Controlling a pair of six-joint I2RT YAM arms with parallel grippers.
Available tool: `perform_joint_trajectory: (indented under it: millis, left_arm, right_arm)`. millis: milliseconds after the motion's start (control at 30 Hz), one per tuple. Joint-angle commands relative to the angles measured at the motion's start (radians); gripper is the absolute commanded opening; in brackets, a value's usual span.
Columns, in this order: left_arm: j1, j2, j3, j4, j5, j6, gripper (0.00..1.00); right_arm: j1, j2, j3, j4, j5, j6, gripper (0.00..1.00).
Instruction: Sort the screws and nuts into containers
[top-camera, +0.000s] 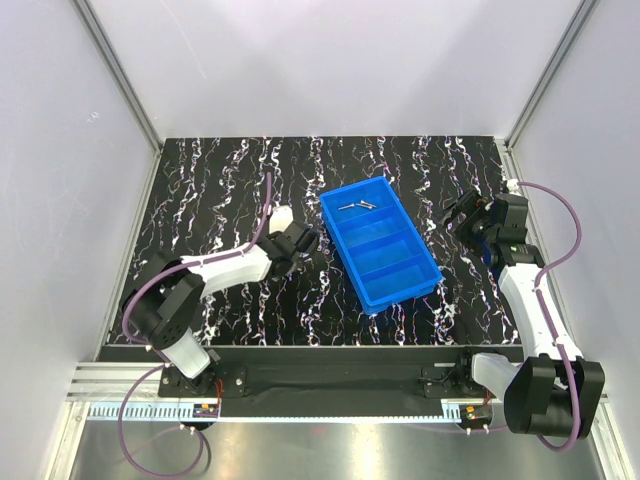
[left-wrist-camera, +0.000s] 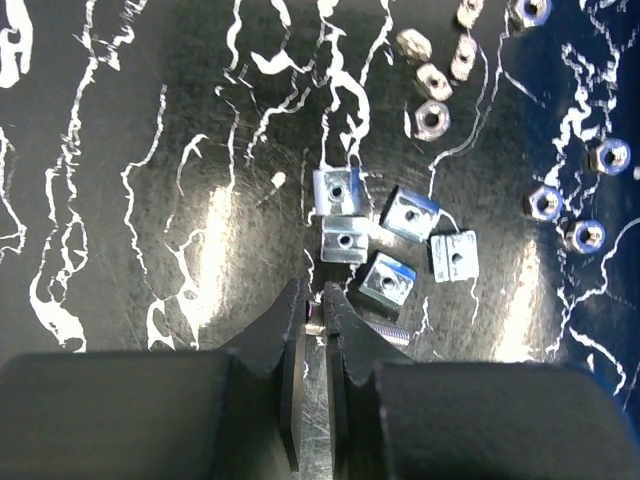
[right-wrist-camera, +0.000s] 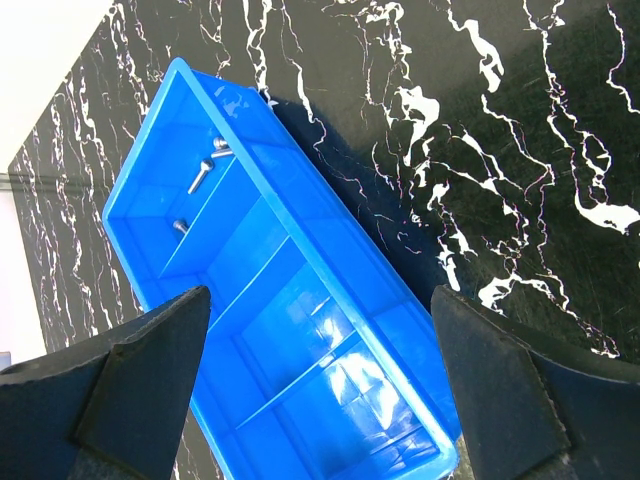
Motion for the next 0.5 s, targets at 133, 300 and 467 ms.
perform_joint_trajectory:
  millis: [133, 300, 467]
  left_arm:
    - [-0.004, -0.026, -0.050, 0.070, 0.081, 0.039, 0.07]
    - [-0.004, -0.044, -0.041, 0.076, 0.088, 0.027, 0.05]
    - [-0.004, -0.104, -0.031, 0.061, 0.067, 0.013, 0.04]
  right_arm:
    - [0.003, 0.005, 0.003, 0.024, 0.018, -0.012, 1.00]
    - [0.003, 0.006, 0.007, 0.014, 0.019, -0.014, 1.00]
    - [0.003, 0.006, 0.009, 0.012, 0.023, -0.015, 1.00]
